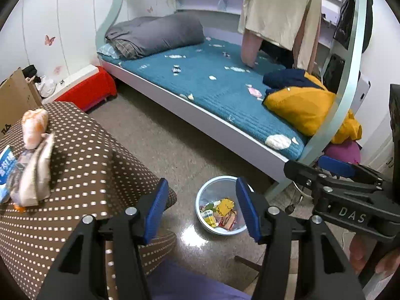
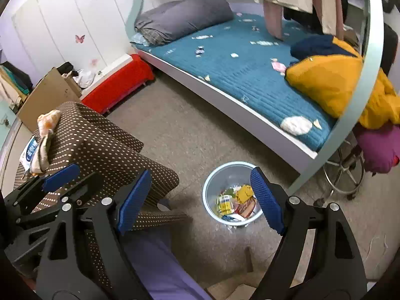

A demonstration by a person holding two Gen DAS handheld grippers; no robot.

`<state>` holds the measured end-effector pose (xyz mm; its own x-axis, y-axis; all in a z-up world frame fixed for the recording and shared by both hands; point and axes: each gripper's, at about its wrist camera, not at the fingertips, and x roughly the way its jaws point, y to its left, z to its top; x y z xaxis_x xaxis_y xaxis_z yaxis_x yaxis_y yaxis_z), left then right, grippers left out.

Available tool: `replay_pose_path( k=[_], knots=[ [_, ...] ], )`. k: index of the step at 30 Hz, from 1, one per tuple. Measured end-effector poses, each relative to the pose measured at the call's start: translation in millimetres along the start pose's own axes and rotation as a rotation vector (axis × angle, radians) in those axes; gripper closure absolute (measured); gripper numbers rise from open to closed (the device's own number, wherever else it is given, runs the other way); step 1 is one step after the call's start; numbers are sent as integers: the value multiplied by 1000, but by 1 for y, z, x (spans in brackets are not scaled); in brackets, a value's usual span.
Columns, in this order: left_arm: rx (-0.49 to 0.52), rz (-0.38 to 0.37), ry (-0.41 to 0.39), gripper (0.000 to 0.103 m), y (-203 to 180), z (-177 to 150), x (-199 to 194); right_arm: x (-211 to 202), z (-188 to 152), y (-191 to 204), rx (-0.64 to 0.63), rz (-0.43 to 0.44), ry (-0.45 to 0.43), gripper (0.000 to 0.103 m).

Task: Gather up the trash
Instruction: 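Move both tools back toward the table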

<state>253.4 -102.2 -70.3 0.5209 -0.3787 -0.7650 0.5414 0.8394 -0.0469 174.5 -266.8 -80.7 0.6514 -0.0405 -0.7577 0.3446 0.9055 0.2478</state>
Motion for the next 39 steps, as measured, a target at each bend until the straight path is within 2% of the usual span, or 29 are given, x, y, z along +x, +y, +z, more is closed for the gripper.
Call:
replay_pose_path(
  k=[10,21,30,39],
  knots=[
    [-68,73,-77,44,36,1,-40,-11,10,44,-86,60,-34,22],
    [-179,178,-106,42,98,-10,-71,-3,10,114,-220,131,-3,22],
    [-284,243,-73,40,162,-31,-81,10,6,173,-332,195,38,22],
    [-295,241,-16,43,210,-44,-69,35,5,217,-430,218,88,22]
  ],
)
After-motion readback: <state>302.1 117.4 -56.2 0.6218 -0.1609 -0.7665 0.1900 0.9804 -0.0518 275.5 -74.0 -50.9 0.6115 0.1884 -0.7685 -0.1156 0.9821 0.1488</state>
